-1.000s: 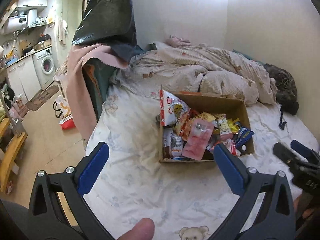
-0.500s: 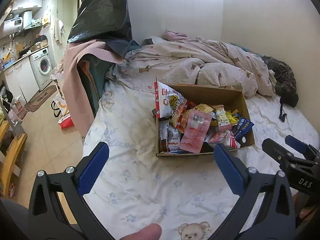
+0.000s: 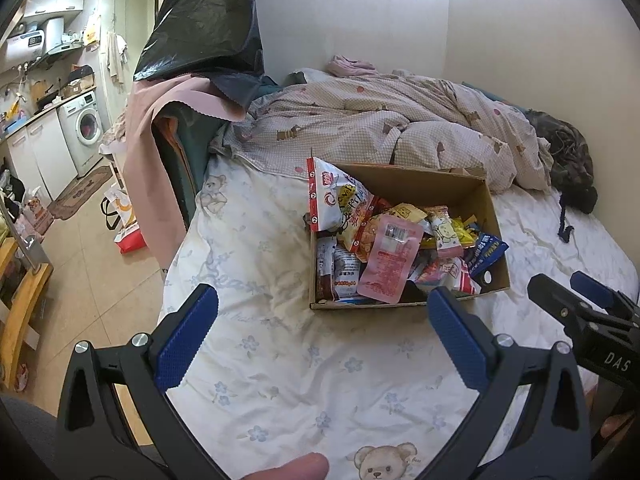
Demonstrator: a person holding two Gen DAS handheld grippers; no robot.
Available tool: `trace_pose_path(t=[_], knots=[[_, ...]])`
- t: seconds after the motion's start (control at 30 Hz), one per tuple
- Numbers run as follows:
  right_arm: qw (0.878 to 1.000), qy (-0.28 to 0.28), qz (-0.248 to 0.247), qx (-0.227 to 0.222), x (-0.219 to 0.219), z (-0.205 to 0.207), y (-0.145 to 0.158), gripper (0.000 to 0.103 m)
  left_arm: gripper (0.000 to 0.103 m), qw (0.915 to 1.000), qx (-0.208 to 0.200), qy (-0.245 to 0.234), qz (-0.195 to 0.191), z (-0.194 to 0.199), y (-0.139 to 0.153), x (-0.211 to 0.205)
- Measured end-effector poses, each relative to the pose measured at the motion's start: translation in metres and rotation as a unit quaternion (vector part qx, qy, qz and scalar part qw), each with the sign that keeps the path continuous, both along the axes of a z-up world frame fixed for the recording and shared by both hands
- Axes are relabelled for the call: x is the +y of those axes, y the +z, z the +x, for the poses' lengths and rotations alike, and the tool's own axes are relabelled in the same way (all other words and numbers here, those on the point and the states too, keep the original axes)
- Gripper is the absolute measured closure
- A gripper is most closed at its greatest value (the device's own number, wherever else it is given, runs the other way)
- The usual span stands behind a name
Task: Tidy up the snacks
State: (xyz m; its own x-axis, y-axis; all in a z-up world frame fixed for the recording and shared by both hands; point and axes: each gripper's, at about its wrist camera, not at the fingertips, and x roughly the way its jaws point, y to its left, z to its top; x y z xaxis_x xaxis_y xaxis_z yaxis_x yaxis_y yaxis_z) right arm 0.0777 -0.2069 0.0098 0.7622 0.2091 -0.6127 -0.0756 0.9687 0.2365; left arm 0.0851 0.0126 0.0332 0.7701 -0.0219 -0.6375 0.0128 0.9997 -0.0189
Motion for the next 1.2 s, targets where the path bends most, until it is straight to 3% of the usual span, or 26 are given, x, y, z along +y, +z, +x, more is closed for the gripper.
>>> trace_pose_path(t=[1.2], knots=[[1.0,-0.004,0.0,0.001,0.0039,-0.0028,-0.002,0.0,0.0,1.0,0.006,0.0,-0.004,0.0004,-0.0014,0.0035]])
